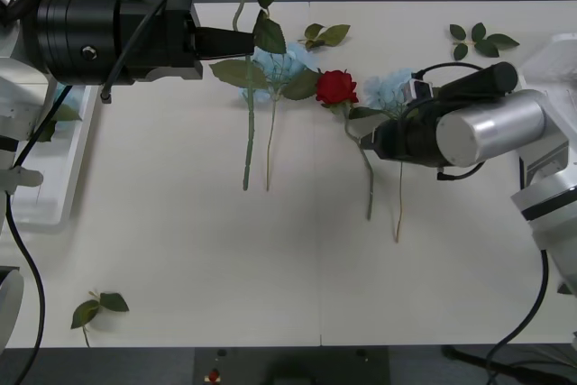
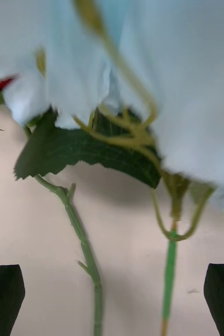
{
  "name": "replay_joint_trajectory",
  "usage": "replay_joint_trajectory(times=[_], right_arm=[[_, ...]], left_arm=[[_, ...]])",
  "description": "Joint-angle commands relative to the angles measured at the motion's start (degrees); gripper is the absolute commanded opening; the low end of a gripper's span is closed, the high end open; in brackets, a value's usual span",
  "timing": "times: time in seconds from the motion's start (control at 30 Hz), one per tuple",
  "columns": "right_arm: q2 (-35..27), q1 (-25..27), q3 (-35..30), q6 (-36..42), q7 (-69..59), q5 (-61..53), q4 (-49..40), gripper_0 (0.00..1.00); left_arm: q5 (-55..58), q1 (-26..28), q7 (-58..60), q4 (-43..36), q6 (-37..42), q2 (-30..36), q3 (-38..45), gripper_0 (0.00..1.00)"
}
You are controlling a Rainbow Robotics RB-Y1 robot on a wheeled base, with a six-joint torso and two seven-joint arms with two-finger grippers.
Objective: Put the red flowers into the right box and the blue flowers into the left box
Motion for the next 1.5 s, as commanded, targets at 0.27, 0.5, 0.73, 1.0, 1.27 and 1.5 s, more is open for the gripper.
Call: replay_joint_trajectory(times=[0.27, 0.5, 0.73, 1.0, 1.27, 1.5], right_arm=[[-15.4, -1.4, -9.4, 2.6, 16.5, -33.3, -5.6, 1.00], [-18.9, 0.6, -12.0, 0.4, 29.8, -53.8, -2.9, 1.00], [-19.6, 6.4, -13.3, -0.3, 47.3, -72.8, -2.5, 1.00], [-17.9, 12.6, -13.2, 2.9, 65.3, -86.6, -2.5, 1.00], [-11.1, 15.8, -13.2, 8.0, 78.7, -93.6, -2.5, 1.00], [-1.6, 16.6, -13.2, 9.9, 86.6, -94.2, -2.5, 1.00]], left_arm=[[1.2, -4.1, -2.3, -0.9, -1.5, -2.2, -1.4, 0.00], [1.5, -4.1, -2.5, -0.9, -1.6, -2.2, -1.5, 0.00], [1.5, -4.1, -2.5, -0.9, -1.6, -2.2, -1.5, 0.00], [1.5, -4.1, -2.5, -0.9, -1.6, -2.2, -1.5, 0.00], [1.5, -4.1, -2.5, -0.9, -1.6, -2.2, -1.5, 0.00], [1.5, -4.1, -2.5, -0.9, -1.6, -2.2, -1.5, 0.00]])
